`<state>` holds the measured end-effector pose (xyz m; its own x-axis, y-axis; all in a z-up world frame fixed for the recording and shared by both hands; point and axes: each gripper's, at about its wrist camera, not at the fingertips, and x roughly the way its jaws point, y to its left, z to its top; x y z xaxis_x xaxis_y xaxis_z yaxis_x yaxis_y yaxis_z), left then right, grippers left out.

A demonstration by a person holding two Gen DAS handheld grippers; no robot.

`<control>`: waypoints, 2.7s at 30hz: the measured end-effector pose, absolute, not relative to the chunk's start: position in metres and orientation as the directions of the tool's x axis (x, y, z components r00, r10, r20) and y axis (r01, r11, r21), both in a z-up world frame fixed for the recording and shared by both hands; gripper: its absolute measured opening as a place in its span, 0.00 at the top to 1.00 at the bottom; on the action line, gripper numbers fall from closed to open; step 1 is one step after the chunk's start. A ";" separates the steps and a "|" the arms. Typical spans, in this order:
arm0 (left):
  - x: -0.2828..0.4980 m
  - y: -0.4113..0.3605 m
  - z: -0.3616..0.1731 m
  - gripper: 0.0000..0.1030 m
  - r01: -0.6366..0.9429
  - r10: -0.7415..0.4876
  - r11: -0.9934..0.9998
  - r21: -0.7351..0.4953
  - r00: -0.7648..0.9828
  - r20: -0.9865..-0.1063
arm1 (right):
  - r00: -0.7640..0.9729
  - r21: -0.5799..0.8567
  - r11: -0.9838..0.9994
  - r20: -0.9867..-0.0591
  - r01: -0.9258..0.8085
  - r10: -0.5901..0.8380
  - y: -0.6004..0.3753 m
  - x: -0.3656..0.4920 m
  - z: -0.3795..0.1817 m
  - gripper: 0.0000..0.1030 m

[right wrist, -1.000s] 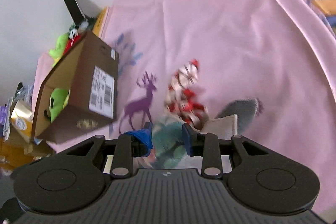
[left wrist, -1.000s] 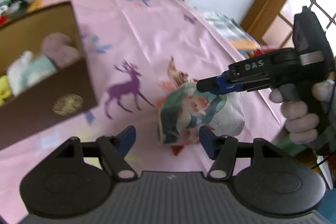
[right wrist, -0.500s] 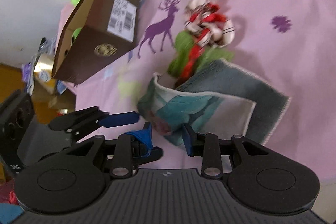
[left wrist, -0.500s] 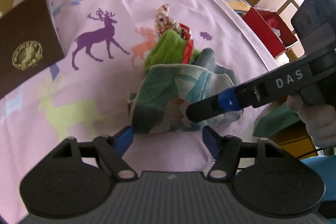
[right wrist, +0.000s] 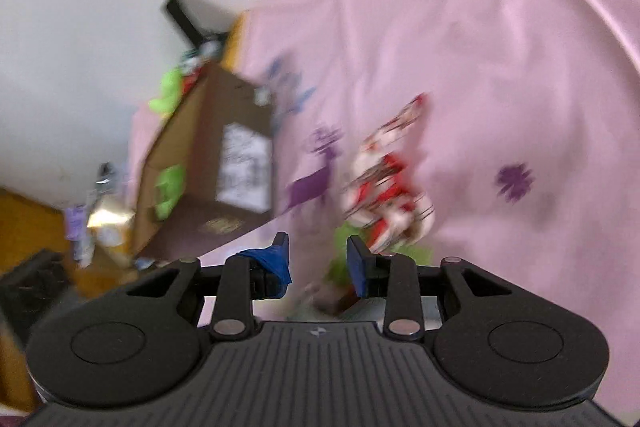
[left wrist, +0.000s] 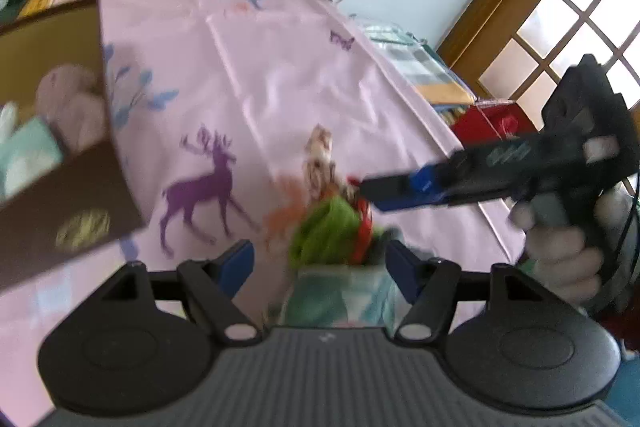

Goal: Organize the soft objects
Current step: 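Close the right gripper on the red-and-white rope toy and lift it, then carry the rope toy with the right gripper over the box, then open the right gripper to drop the rope toy beside the pink bear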

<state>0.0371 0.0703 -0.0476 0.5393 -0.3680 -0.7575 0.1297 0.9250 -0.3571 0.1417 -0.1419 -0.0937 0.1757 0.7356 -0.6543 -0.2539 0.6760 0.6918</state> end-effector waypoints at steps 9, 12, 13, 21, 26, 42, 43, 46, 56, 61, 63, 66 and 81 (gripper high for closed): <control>0.080 0.052 -0.072 0.38 0.139 -0.404 0.911 -0.389 0.496 -0.769 | 0.181 0.640 0.747 -0.725 -0.182 0.665 -0.141 0.167 -0.128 0.84; 0.091 0.053 -0.077 0.42 0.146 -0.431 0.898 -0.416 0.490 -0.758 | 0.150 0.688 0.712 -0.696 -0.141 0.702 -0.143 0.171 -0.135 0.84; 0.096 0.052 -0.080 0.43 0.145 -0.434 0.897 -0.418 0.482 -0.761 | 0.153 0.694 0.709 -0.692 -0.127 0.705 -0.142 0.172 -0.138 0.84; 0.126 0.054 -0.104 0.46 0.121 -0.461 0.882 -0.455 0.423 -0.780 | 0.119 0.757 0.643 -0.632 -0.118 0.766 -0.134 0.182 -0.143 0.94; 0.134 0.058 -0.098 0.48 0.118 -0.480 0.869 -0.481 0.439 -0.759 | 0.151 0.791 0.603 -0.587 -0.105 0.796 -0.139 0.192 -0.137 1.00; 0.107 0.090 0.041 0.49 0.214 -0.369 0.922 -0.323 0.739 -0.564 | 0.239 0.783 0.422 -0.349 -0.456 0.906 -0.110 0.205 0.002 1.00; 0.102 0.098 0.049 0.49 0.204 -0.349 0.929 -0.308 0.757 -0.553 | 0.231 0.778 0.406 -0.335 -0.479 0.913 -0.101 0.206 0.010 1.00; 0.088 0.120 0.069 0.49 0.170 -0.291 0.949 -0.266 0.798 -0.528 | 0.203 0.769 0.359 -0.297 -0.528 0.933 -0.071 0.199 0.026 1.00; 0.039 0.208 0.080 0.50 0.066 -0.244 0.939 -0.337 0.818 -0.520 | 0.149 0.690 0.360 -0.347 -0.629 0.926 0.033 0.155 0.042 1.00; 0.043 0.232 0.038 0.50 0.054 -0.347 0.878 -0.476 0.757 -0.554 | 0.201 0.617 0.476 -0.462 -0.626 0.864 0.054 0.138 0.020 1.00; 0.046 0.238 0.021 0.50 0.061 -0.407 0.840 -0.540 0.729 -0.551 | 0.227 0.588 0.522 -0.502 -0.618 0.834 0.053 0.135 0.012 1.00; 0.056 0.244 -0.002 0.50 0.063 -0.462 0.801 -0.596 0.698 -0.548 | 0.270 0.525 0.586 -0.558 -0.618 0.785 0.061 0.134 0.003 1.00; 0.070 0.280 -0.035 0.43 0.048 -0.475 0.823 -0.566 0.606 -0.639 | 0.468 0.219 0.750 -0.665 -0.624 0.582 0.136 0.144 -0.023 1.00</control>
<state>0.0700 0.2802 -0.0353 0.6057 -0.4747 -0.6386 0.0476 0.8227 -0.5664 0.1441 0.1363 -0.0229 0.4676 0.5824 -0.6649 -0.6237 0.7504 0.2186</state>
